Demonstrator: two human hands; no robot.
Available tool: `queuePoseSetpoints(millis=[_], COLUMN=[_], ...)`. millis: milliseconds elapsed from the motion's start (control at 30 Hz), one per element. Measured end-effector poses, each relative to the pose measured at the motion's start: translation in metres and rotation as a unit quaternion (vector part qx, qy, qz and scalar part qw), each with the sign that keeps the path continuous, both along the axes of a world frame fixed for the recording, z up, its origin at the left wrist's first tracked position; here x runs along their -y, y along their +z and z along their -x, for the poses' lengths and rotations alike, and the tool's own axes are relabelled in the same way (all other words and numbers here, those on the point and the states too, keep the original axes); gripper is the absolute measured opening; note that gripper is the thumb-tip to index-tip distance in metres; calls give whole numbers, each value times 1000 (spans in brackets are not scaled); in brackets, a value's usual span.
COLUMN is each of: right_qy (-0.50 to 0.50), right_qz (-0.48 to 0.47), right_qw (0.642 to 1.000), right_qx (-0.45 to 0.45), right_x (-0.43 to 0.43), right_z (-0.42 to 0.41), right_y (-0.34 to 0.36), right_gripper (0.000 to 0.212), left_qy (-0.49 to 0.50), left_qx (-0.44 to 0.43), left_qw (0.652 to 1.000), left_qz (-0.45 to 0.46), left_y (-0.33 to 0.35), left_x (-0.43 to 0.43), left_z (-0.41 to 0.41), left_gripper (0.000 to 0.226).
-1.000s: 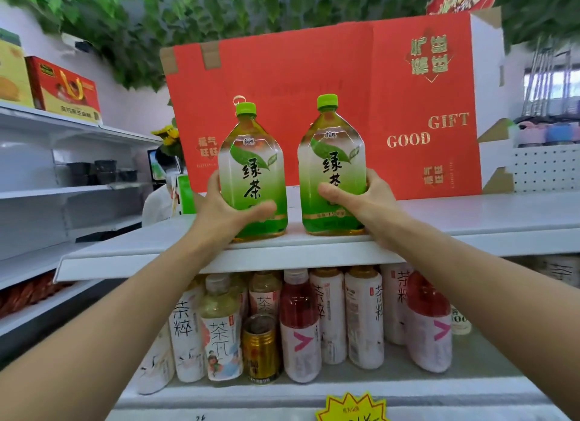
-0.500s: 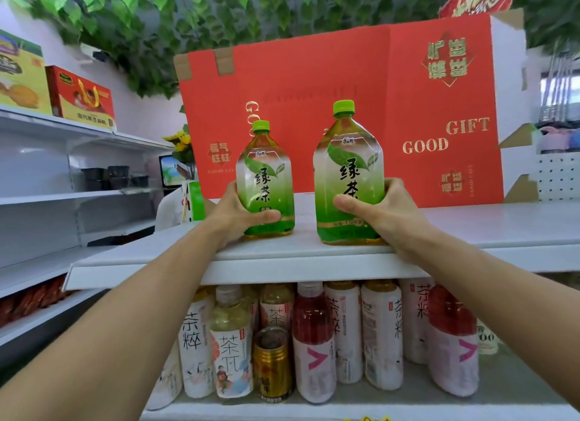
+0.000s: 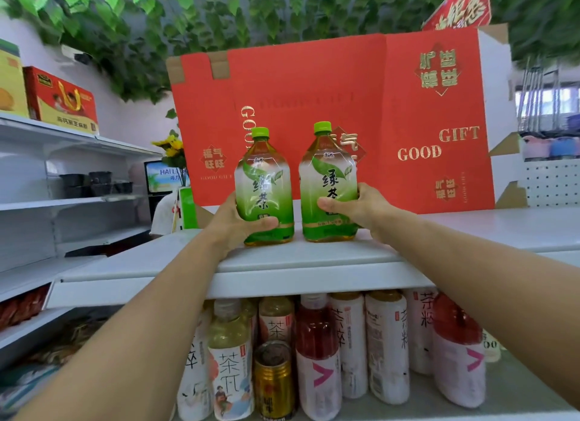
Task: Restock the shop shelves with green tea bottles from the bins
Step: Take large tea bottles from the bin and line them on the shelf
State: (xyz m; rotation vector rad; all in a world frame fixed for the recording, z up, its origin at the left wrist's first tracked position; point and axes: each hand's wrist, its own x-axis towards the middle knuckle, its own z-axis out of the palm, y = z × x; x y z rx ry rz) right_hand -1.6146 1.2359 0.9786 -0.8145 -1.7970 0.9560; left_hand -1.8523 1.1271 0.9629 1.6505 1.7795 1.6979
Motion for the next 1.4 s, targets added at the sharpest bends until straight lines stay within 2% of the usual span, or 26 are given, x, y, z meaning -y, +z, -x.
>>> queuePoseSetpoints(millis=[267,433,567,667,767,900,1033,1200,1400], right_qy=[12,1,-11,-52,-93,-70,-118,-145,-134], right_qz=[-19,-52,-43,-91,-185,-264,-388,-380,-282], right_qw=[1000,998,994,983,961,953,900,892,912], right_qx=[-6,19,102,152,186,131,161,195,265], right_x=[-4,-2,16,40,77,132,176,218,250], right_z=[16,15,12,0,-21,-56,-87,-114,-153], right_y=[-5,-6,-6,-9,-21,-65,-125,-206,-304], right_gripper=[72,74,91,81,71,67,59,58,57], left_qy=[10,35,117,191,234,227,199,165,109], left_qx=[-20,-44,-122,-213,-291,-367,-402,-420,-393], left_qw=[1000,998,982,948,922,901,889,891,910], left_qz=[-12,19,86,140,99,-36,-95,-51,68], left_y=[-2,-1,5,5,-12,-55,-107,-182,-280], left_x=[-6,-2,14,38,70,117,157,189,215], left_z=[3,1,-15,-35,-65,-104,-134,-159,-182], left_gripper=[83,98,103,99,92,77,73,67,66])
